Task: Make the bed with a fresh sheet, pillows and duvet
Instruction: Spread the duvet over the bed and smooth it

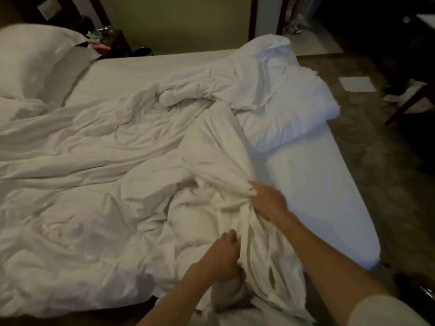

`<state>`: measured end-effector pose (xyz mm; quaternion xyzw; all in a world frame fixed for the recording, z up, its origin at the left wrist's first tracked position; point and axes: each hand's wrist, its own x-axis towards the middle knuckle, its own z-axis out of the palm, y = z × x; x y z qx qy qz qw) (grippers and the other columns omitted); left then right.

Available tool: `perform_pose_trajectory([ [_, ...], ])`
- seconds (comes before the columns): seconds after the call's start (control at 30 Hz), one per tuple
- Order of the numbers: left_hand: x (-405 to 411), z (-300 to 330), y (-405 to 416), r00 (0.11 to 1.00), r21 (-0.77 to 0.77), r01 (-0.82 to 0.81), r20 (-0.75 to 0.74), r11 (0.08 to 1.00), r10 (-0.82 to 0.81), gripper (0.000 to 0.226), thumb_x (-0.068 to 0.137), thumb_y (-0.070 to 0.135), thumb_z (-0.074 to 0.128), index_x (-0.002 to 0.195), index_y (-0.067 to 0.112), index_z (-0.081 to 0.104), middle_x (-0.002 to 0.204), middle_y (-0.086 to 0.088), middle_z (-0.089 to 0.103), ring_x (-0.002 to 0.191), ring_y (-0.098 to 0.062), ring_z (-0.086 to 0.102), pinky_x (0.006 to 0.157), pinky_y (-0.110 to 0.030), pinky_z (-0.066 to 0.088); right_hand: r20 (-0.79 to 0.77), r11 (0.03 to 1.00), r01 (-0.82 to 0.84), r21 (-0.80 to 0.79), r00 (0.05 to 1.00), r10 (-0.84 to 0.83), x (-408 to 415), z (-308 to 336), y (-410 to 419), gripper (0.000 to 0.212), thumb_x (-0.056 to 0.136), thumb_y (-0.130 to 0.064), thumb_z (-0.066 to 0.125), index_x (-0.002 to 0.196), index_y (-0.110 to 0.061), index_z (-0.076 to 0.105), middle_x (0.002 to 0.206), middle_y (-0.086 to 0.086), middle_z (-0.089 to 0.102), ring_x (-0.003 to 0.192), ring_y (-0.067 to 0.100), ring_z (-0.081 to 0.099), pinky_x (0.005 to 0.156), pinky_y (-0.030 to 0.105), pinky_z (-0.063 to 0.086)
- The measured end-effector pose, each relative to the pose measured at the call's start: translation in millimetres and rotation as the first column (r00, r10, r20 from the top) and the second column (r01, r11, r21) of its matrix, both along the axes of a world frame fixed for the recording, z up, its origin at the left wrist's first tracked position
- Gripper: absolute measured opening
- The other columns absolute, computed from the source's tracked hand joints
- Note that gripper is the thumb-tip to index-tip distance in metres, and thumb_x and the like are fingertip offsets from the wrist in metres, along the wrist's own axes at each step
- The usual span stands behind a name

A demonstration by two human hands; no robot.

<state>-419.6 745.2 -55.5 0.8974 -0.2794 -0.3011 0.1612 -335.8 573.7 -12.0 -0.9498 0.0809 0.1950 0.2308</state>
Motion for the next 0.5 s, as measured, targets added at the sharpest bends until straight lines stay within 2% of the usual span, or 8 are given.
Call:
perform_pose_trajectory([
  [0.07, -7.7, 17.1, -3.2, 0.995, -0.070, -0.098, -0.001, 0.993, 0.099, 0.060, 0.079, 0.036, 0.061, 0.132, 0.015, 0.044, 0.117, -0.009, 0.042, 0.106, -0.027, 0.045, 0.092, -0.038, 0.042, 0.055, 0.959, 0.215, 0.184, 0.972, -0.228, -16.8, 23.0, -38.5, 0.057, 0.084, -0.047, 0.038, 0.140, -0.038, 0.044, 0.140, 0.005, 0.052, 0.123, 0.029, 0.052, 0.097, 0.031, 0.040],
  [0.13, -20.5, 28.5, -9.0, 0.974, -0.208, -0.225, -0.037, 0.952, 0.222, 0.058, 0.081, 0.033, 0.061, 0.132, 0.017, 0.037, 0.115, -0.007, 0.043, 0.103, -0.028, 0.051, 0.085, -0.036, 0.045, 0.144, 0.869, 0.340, 0.360, 0.900, -0.412, -43.6, 38.5, -73.6, 0.061, 0.076, -0.045, 0.036, 0.133, -0.032, 0.054, 0.136, 0.006, 0.056, 0.122, 0.028, 0.052, 0.095, 0.028, 0.038],
  [0.23, -52.2, 31.3, -25.4, 0.971, -0.210, -0.235, -0.097, 0.949, 0.219, 0.054, 0.086, 0.025, 0.062, 0.128, 0.014, 0.029, 0.116, -0.008, 0.052, 0.098, -0.029, 0.058, 0.077, -0.033, 0.045, 0.109, 0.705, 0.479, 0.524, 0.783, -0.613, -100.3, 29.7, -106.3, 0.038, 0.092, -0.031, 0.049, 0.127, -0.019, 0.060, 0.131, 0.010, 0.058, 0.122, 0.031, 0.051, 0.100, 0.032, 0.038],
  [0.27, -67.0, 30.3, -30.4, 0.975, -0.182, -0.216, -0.097, 0.959, 0.201, 0.061, 0.087, 0.027, 0.061, 0.133, 0.013, 0.025, 0.119, -0.009, 0.054, 0.102, -0.029, 0.058, 0.078, -0.031, 0.044, 0.073, 0.675, 0.519, 0.525, 0.763, -0.643, -120.4, 21.4, -113.5, 0.033, 0.097, -0.024, 0.049, 0.127, -0.016, 0.060, 0.131, 0.012, 0.058, 0.122, 0.032, 0.051, 0.101, 0.033, 0.038],
  [0.33, -97.8, 24.5, -39.7, 0.979, -0.055, -0.158, -0.138, 0.986, 0.150, 0.077, 0.090, 0.033, 0.059, 0.145, 0.008, 0.013, 0.134, -0.013, 0.049, 0.117, -0.030, 0.052, 0.090, -0.030, 0.040, -0.007, 0.665, 0.576, 0.476, 0.759, -0.651, -155.2, 4.2, -126.0, 0.032, 0.099, -0.020, 0.047, 0.128, -0.013, 0.058, 0.131, 0.013, 0.057, 0.120, 0.032, 0.051, 0.097, 0.030, 0.037],
  [0.43, -130.7, 21.8, -57.5, 0.979, 0.075, -0.109, -0.165, 0.991, 0.120, 0.082, 0.092, 0.038, 0.055, 0.151, 0.009, 0.006, 0.147, -0.012, 0.037, 0.132, -0.027, 0.040, 0.103, -0.029, 0.031, -0.114, 0.726, 0.600, 0.336, 0.791, -0.601, -188.9, -4.7, -145.9, 0.044, 0.094, -0.036, 0.047, 0.129, -0.011, 0.057, 0.130, 0.017, 0.056, 0.118, 0.034, 0.051, 0.092, 0.026, 0.036],
  [0.5, -138.0, 26.1, -81.0, 0.978, 0.093, -0.124, -0.157, 0.988, 0.138, 0.079, 0.093, 0.039, 0.054, 0.151, 0.012, 0.008, 0.147, -0.012, 0.038, 0.131, -0.027, 0.041, 0.102, -0.029, 0.031, -0.066, 0.744, 0.568, 0.352, 0.808, -0.585, -197.4, -1.4, -167.9, 0.046, 0.082, -0.042, 0.046, 0.121, -0.023, 0.063, 0.127, 0.014, 0.059, 0.117, 0.034, 0.054, 0.099, 0.032, 0.041],
])
